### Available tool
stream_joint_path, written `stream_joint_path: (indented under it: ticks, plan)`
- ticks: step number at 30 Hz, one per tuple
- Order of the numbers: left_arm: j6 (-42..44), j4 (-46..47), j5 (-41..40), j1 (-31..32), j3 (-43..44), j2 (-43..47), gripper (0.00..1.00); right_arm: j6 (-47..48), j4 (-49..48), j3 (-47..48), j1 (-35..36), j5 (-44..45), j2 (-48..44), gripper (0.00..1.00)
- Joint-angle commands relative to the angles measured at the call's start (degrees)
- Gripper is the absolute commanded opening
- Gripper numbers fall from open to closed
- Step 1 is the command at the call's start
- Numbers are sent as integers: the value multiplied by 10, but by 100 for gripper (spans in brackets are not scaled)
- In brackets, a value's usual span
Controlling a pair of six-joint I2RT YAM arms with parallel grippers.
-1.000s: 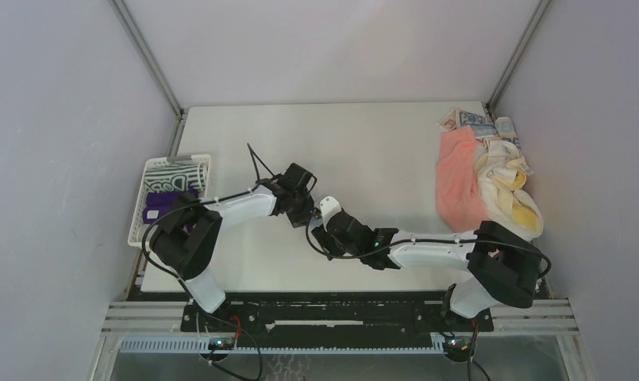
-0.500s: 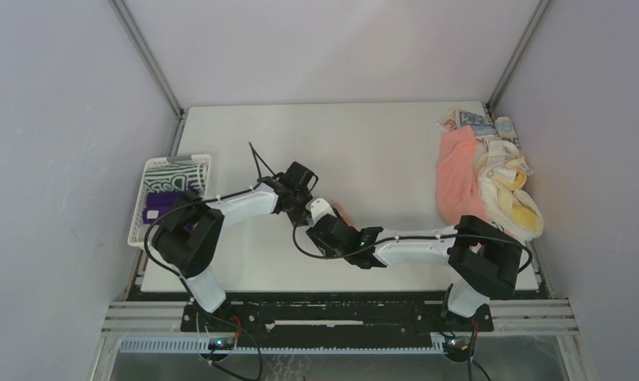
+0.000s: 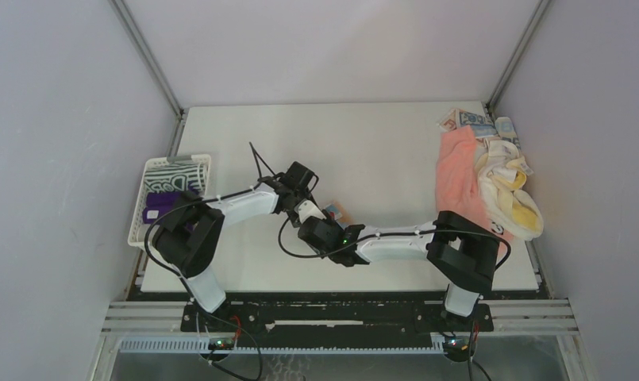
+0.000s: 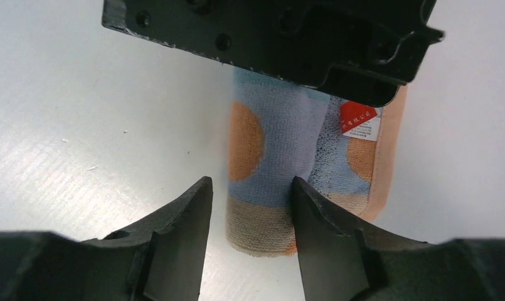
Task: Roll the towels
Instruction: Roll the towel at the center of the board.
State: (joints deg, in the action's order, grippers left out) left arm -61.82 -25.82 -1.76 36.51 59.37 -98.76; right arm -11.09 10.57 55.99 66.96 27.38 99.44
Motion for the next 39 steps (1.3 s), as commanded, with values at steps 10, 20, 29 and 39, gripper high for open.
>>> stream_joint_path:
  ticks: [10, 20, 29, 39]
  plan:
    - [17, -29, -15, -1, 29, 8, 54, -5, 57, 1, -49, -84, -7, 27]
    - [15, -22, -37, -28, 40, 85, 72, -31, -19, -55, -189, -428, -31, 11]
    - [22, 14, -29, -39, -5, 151, 80, -188, -254, -161, -356, -724, 15, 12]
    - [19, 96, 64, -22, -32, 90, 81, -282, -361, -196, -439, -803, 113, 16]
